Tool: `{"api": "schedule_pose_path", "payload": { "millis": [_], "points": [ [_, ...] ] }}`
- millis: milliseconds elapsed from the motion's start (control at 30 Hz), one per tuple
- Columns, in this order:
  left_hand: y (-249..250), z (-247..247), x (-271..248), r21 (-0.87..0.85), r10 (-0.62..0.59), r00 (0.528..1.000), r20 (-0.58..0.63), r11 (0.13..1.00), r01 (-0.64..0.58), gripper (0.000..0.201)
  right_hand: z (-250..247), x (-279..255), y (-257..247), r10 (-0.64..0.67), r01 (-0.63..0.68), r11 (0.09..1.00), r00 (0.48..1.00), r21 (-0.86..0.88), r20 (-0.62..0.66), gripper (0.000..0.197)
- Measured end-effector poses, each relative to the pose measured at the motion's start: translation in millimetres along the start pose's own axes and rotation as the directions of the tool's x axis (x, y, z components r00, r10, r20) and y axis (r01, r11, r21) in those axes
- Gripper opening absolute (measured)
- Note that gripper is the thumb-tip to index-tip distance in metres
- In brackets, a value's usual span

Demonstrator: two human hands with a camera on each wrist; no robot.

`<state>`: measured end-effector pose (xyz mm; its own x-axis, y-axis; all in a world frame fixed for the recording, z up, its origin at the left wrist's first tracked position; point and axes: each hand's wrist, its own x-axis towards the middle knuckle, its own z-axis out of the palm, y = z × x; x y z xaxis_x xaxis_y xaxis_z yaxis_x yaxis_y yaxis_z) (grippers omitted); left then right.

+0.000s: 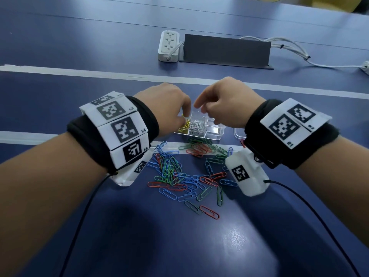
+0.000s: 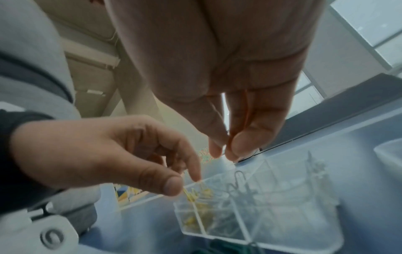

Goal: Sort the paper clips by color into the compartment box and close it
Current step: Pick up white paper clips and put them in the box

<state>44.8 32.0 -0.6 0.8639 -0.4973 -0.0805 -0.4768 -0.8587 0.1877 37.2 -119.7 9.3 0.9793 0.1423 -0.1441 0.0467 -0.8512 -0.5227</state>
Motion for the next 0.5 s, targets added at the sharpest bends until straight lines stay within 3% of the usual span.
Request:
{"api": "schedule_pose_path", "payload": {
  "millis": [133,300,500],
  "points": [
    [4.9,1.0,-2.4,0.004,0.005,1.000,0.026,1.000,-0.005,0.030,5.8,-2.9,4.5,-0.030,0.044,0.974,0.997,-0.222,0.067,0.038],
    [11.0,4.6,-4.1,-0.002,0.060,0.996,0.069,0.998,-0.060,0.030,7.2,-1.2,9.4,-0.043,0.056,0.974,0.997,-0.219,0.064,0.033],
    [12.6,3.9,-6.0,-0.018,0.088,0.996,0.029,0.996,-0.087,0.027,4.7,-8.9,8.2,-0.063,0.054,0.976,0.997,-0.212,-0.034,0.029]
  ]
}}
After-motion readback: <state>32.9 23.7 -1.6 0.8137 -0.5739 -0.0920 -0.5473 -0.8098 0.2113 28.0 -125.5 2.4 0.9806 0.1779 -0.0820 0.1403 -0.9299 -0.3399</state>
